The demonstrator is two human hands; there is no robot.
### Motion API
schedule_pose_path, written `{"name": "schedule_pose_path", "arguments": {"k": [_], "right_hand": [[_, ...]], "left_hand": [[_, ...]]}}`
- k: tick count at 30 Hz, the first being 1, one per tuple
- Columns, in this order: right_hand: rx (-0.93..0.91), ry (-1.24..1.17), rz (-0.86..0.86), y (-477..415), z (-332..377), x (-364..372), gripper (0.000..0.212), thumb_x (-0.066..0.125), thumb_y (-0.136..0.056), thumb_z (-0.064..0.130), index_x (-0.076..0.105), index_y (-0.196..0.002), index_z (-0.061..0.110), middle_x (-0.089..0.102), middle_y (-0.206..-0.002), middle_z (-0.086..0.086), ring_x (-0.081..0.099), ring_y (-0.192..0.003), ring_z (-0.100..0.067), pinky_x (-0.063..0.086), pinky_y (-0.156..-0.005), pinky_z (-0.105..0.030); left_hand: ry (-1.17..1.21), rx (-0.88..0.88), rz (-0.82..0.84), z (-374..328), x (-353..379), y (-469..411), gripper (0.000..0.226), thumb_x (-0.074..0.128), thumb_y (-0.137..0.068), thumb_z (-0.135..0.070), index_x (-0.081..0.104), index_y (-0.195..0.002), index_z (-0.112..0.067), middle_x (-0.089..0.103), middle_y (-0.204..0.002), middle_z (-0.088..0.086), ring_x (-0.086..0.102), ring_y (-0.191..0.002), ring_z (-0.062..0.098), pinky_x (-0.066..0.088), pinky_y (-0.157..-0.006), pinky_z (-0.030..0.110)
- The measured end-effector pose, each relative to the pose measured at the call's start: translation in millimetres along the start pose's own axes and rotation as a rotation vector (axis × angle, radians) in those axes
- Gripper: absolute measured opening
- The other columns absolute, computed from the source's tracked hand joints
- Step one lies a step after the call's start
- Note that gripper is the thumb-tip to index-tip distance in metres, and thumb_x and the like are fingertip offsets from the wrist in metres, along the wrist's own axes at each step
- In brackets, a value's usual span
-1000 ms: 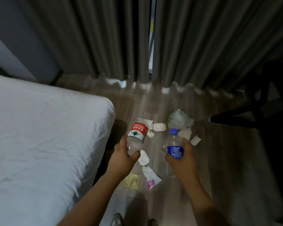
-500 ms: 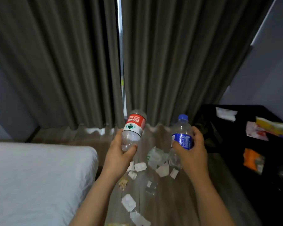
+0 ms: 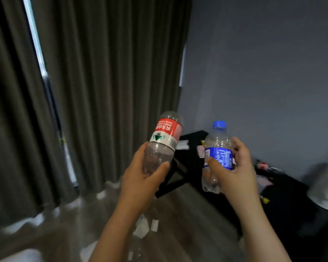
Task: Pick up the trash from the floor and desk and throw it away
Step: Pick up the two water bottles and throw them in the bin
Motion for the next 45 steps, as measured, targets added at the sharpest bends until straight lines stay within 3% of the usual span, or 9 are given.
{"name": "schedule_pose_path", "arguments": {"k": [4,8,13,23,26,31,35,39,45], "right_hand": [[-0.04,0.05,-0.167,5,25,-90,0.078,0.076,-0.071,0.026,0.037,-0.137,0.042,0.059,-0.109,0.023,0.064,-0.088,-0.001,0.05,-0.072,-0.021],[-0.071,0.098,-0.339,20,39,-192,0.075,0.076,-0.07,0.022,0.041,-0.135,0.038,0.065,-0.105,0.015,0.067,-0.081,-0.006,0.051,-0.062,-0.016],[-0.104,0.181,-0.542,52,54,-329,0.072,0.075,-0.073,0.017,0.042,-0.132,0.041,0.065,-0.103,0.021,0.067,-0.087,-0.008,0.053,-0.077,-0.03],[-0.069,0.372,-0.929,156,72,-555,0.071,0.076,-0.073,0.017,0.042,-0.126,0.049,0.065,-0.1,0.019,0.067,-0.081,-0.003,0.054,-0.073,-0.022],[-0.039,0.443,-1.065,198,80,-605,0.074,0.076,-0.074,0.016,0.041,-0.134,0.04,0.064,-0.103,0.019,0.067,-0.083,-0.006,0.054,-0.078,-0.03],[0.007,0.549,-1.287,258,87,-669,0.074,0.077,-0.071,0.02,0.04,-0.131,0.044,0.063,-0.09,0.032,0.064,-0.078,0.006,0.046,-0.069,-0.016],[0.039,0.629,-1.432,289,86,-711,0.078,0.077,-0.072,0.019,0.04,-0.137,0.038,0.061,-0.1,0.024,0.063,-0.081,0.008,0.046,-0.072,-0.015],[0.058,0.692,-1.541,300,80,-750,0.078,0.077,-0.073,0.016,0.039,-0.138,0.037,0.061,-0.102,0.025,0.064,-0.084,0.007,0.05,-0.067,-0.01],[0.105,0.761,-1.667,290,70,-801,0.078,0.077,-0.071,0.018,0.04,-0.136,0.04,0.062,-0.108,0.021,0.065,-0.088,0.002,0.053,-0.08,-0.026]], "left_hand": [[0.105,0.073,0.167,-35,78,4,0.059,0.074,-0.076,-0.03,0.048,-0.126,-0.046,0.066,-0.103,-0.024,0.069,-0.085,0.002,0.053,-0.059,0.015],[0.193,0.085,0.36,-61,180,25,0.059,0.074,-0.076,-0.03,0.048,-0.127,-0.043,0.068,-0.1,-0.016,0.069,-0.075,0.006,0.049,-0.052,0.015],[0.32,0.101,0.566,-95,310,79,0.05,0.074,-0.079,-0.018,0.054,-0.119,-0.041,0.07,-0.095,-0.004,0.067,-0.068,0.01,0.048,-0.049,0.017],[0.468,0.154,0.983,-171,523,246,0.055,0.07,-0.082,-0.02,0.049,-0.125,-0.045,0.068,-0.1,-0.015,0.067,-0.07,0.016,0.047,-0.05,0.02],[0.525,0.167,1.118,-190,571,301,0.055,0.071,-0.08,-0.017,0.05,-0.126,-0.039,0.069,-0.103,-0.014,0.068,-0.071,0.011,0.047,-0.051,0.017],[0.608,0.157,1.32,-208,644,382,0.057,0.072,-0.08,-0.012,0.05,-0.129,-0.033,0.07,-0.106,-0.011,0.068,-0.074,0.013,0.048,-0.053,0.016],[0.644,0.12,1.461,-213,700,435,0.06,0.074,-0.07,-0.029,0.049,-0.122,-0.049,0.07,-0.101,-0.008,0.068,-0.067,0.018,0.048,-0.047,0.026],[0.725,0.105,1.592,-222,757,473,0.056,0.075,-0.073,-0.029,0.05,-0.109,-0.062,0.07,-0.101,-0.012,0.068,-0.075,0.015,0.048,-0.055,0.026],[0.79,0.056,1.761,-237,843,517,0.06,0.072,-0.069,-0.034,0.05,-0.124,-0.046,0.069,-0.108,-0.013,0.068,-0.073,0.016,0.047,-0.053,0.022]]}}
Point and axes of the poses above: each hand's wrist, its own y-axis away from the middle knuckle, its own x-axis out of the palm, z = x × y, the point moved 9 cm from there along -y, towards the middle knuckle
